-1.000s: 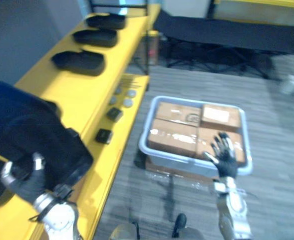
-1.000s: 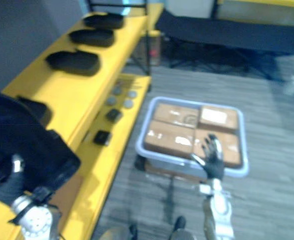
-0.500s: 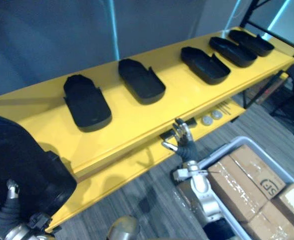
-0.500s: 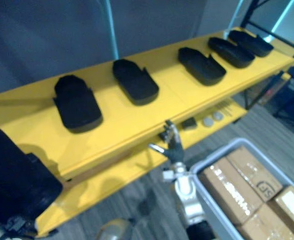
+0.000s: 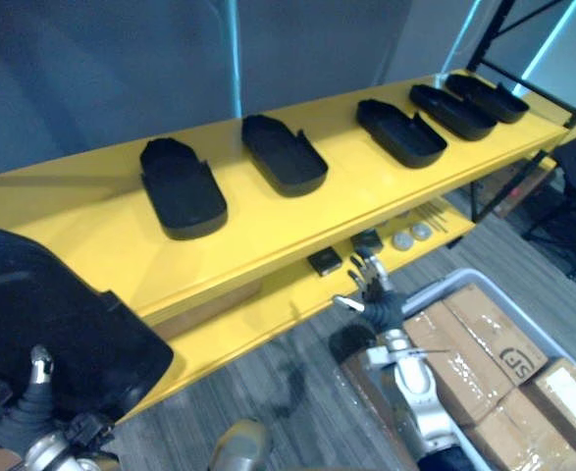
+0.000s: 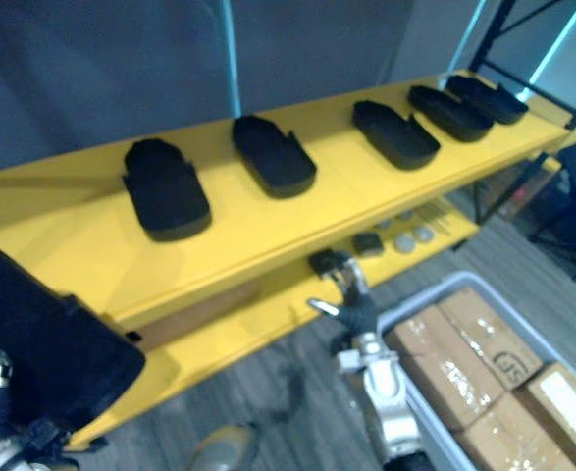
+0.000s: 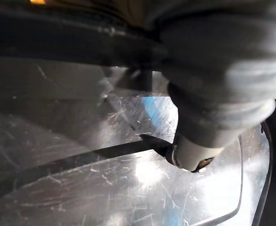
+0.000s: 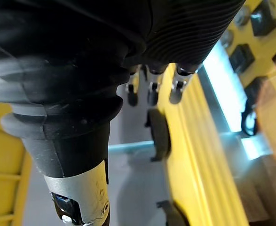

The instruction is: Walk over and take plastic housings, then place them on the shelf

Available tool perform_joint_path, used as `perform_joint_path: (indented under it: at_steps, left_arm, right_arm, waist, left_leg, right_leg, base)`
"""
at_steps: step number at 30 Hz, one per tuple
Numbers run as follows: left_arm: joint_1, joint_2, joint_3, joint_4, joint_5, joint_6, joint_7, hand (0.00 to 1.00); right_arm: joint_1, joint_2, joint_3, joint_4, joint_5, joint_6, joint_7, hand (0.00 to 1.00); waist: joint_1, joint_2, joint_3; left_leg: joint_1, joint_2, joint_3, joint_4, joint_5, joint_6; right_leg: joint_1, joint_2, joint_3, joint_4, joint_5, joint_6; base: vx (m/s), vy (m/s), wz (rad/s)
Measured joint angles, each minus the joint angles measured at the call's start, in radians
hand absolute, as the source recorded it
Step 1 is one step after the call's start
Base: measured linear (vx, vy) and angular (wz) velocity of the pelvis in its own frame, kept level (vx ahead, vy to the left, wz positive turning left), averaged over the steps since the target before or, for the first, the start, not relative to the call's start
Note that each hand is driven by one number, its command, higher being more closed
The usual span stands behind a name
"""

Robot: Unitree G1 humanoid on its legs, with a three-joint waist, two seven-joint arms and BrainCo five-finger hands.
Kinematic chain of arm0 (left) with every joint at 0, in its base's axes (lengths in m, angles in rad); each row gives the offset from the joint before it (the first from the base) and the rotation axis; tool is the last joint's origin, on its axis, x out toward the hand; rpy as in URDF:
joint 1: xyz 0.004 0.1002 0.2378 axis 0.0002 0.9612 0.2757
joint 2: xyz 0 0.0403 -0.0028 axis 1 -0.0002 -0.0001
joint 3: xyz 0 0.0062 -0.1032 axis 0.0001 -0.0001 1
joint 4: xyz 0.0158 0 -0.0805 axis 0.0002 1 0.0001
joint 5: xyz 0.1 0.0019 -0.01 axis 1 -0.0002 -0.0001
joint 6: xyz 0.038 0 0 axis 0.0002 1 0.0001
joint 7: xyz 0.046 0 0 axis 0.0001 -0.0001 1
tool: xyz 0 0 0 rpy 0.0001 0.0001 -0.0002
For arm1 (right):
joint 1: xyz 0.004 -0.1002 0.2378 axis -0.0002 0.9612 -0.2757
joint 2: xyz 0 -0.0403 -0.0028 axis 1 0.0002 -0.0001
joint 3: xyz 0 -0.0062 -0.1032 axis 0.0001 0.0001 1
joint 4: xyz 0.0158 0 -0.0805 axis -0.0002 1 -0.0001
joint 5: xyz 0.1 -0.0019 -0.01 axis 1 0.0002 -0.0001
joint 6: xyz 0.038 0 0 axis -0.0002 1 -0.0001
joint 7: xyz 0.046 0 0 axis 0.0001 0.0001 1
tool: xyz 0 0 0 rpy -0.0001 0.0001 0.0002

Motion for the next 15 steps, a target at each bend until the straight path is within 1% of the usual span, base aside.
perform_joint_path:
  at_steps: [1,3,4,5,7,10,12,13,15]
  left_arm:
    - [-0.001,0.008,-0.009,-0.001,0.0,-0.003,0.0,1.0]
    - [-0.029,0.038,-0.045,-0.001,0.0,-0.004,-0.002,1.0]
    - [-0.065,0.064,-0.078,-0.001,0.001,-0.004,-0.008,1.0]
    - [-0.102,0.088,-0.123,0.0,0.003,-0.004,-0.025,1.0]
    - [-0.146,0.105,-0.168,-0.006,0.008,-0.004,-0.051,1.0]
    - [-0.159,0.114,-0.197,-0.012,0.017,0.003,-0.058,1.0]
    - [-0.144,0.118,-0.201,-0.014,0.021,0.013,-0.039,1.0]
    - [-0.139,0.118,-0.202,-0.014,0.021,0.019,-0.035,1.0]
    - [-0.128,0.119,-0.205,-0.014,0.022,0.027,-0.024,1.0]
  right_arm:
    - [0.0,0.0,0.0,-0.001,-0.002,-0.006,-0.001,0.0]
    - [0.007,0.0,-0.003,-0.016,-0.027,-0.018,-0.012,0.0]
    - [0.02,0.0,-0.01,-0.026,-0.043,-0.021,-0.027,0.0]
    - [0.051,-0.001,-0.025,-0.043,-0.046,-0.023,-0.032,0.0]
    - [0.089,0.0,-0.036,-0.054,-0.047,-0.031,-0.03,0.0]
    - [0.101,-0.001,-0.051,-0.055,-0.05,-0.05,-0.031,0.0]
    - [0.085,0.0,-0.054,-0.055,-0.061,-0.057,-0.031,0.0]
    - [0.081,0.0,-0.055,-0.056,-0.064,-0.058,-0.03,0.0]
    - [0.084,-0.001,-0.06,-0.078,-0.068,-0.063,-0.03,0.0]
  waist:
    - [-0.004,0.0,0.0]
    - [-0.018,-0.002,-0.003]
    - [-0.043,-0.006,-0.003]
    - [-0.07,-0.008,-0.004]
    - [-0.09,-0.003,-0.003]
    - [-0.091,0.004,0.0]
    - [-0.089,0.007,0.002]
    - [-0.09,0.011,0.005]
    - [-0.091,0.03,0.025]
  left_leg:
    - [-0.005,-0.001,0.004,0.0,0.001,0.002]
    - [-0.031,-0.017,-0.002,0.003,0.009,0.012]
    - [-0.045,-0.039,-0.027,0.006,0.018,0.016]
    - [-0.045,-0.057,-0.059,0.006,0.03,0.011]
    - [-0.046,-0.063,-0.052,0.005,0.037,0.008]
    - [-0.045,-0.055,0.0,0.011,0.045,0.01]
    - [-0.046,-0.032,0.061,0.011,0.046,0.011]
    - [-0.045,-0.028,0.07,0.01,0.046,0.011]
    - [-0.043,-0.006,0.111,0.007,0.043,0.009]
  right_leg:
    - [-0.005,0.001,0.005,0.004,-0.002,0.0]
    - [-0.039,0.001,0.075,0.021,-0.019,-0.004]
    - [-0.056,0.003,0.153,0.036,-0.033,-0.016]
    - [-0.057,0.001,0.224,0.057,-0.031,-0.015]
    - [-0.057,-0.006,0.256,0.081,-0.033,-0.02]
    - [-0.063,-0.015,0.271,0.07,-0.033,-0.02]
    - [-0.077,-0.012,0.303,0.043,-0.022,-0.008]
    - [-0.08,-0.011,0.308,0.038,-0.018,-0.008]
    - [-0.092,-0.006,0.332,0.024,-0.009,-0.002]
  base:
    - [-0.04,0.045,0.06]
    - [-0.02,0.051,0.25]
    - [-0.01,0.1,0.82]
    - [0.02,0.127,0.88]
    - [0.04,0.112,0.52]
    - [0.02,0.041,-0.22]
    - [-0.01,0.038,-0.59]
    - [-0.04,0.021,-0.62]
    - [-0.1,0.025,-0.55]
